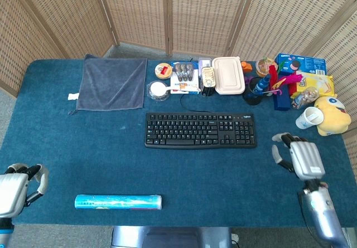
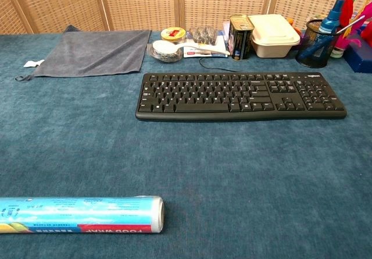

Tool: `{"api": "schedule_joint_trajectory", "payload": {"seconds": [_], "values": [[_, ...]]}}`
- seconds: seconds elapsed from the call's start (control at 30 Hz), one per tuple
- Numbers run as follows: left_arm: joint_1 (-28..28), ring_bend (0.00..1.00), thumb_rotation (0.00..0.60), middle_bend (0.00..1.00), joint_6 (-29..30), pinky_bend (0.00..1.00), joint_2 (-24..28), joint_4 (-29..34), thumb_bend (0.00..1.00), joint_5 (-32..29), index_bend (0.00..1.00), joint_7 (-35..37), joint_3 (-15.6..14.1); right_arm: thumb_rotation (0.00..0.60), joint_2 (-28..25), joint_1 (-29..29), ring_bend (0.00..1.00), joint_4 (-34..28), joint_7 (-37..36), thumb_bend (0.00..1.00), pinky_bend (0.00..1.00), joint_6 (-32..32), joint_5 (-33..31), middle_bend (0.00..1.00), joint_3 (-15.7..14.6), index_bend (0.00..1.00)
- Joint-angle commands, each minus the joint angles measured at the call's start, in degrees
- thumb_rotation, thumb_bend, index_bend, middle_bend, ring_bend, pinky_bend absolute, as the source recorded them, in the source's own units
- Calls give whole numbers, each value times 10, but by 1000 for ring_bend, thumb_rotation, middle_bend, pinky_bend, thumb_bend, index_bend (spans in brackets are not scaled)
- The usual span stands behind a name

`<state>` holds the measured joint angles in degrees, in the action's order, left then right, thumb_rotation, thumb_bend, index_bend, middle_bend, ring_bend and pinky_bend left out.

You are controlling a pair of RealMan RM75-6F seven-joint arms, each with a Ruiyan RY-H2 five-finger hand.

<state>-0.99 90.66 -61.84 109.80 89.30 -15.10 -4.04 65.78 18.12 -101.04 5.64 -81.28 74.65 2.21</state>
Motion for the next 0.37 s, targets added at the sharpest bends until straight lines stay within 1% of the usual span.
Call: {"api": "schedule_joint_trajectory", "payload": {"seconds": [0.03, 0.17, 0.27, 0.37], "values": [[12, 529, 0, 583, 12, 296, -20, -20, 460, 15, 458, 17, -8, 0, 10, -50, 433, -5, -3, 536, 391, -52, 43, 374, -29, 335], [17, 529, 0, 583, 13, 296, -30, -31, 461, 24, 458, 20, -10, 0, 9, -78, 433, -8, -3, 536, 391, -79, 65, 375, -40, 335], [19, 529, 0, 584, 17, 296, -28, -29, 461, 27, 458, 16, -6, 0, 6, -93, 432, -7, -3, 536, 392, -92, 71, 375, -40, 335], [19, 530, 0, 583, 15, 296, -27, -27, 461, 27, 458, 16, -3, 0, 5, -99, 432, -7, -9, 536, 392, -89, 68, 375, -36, 335]]}}
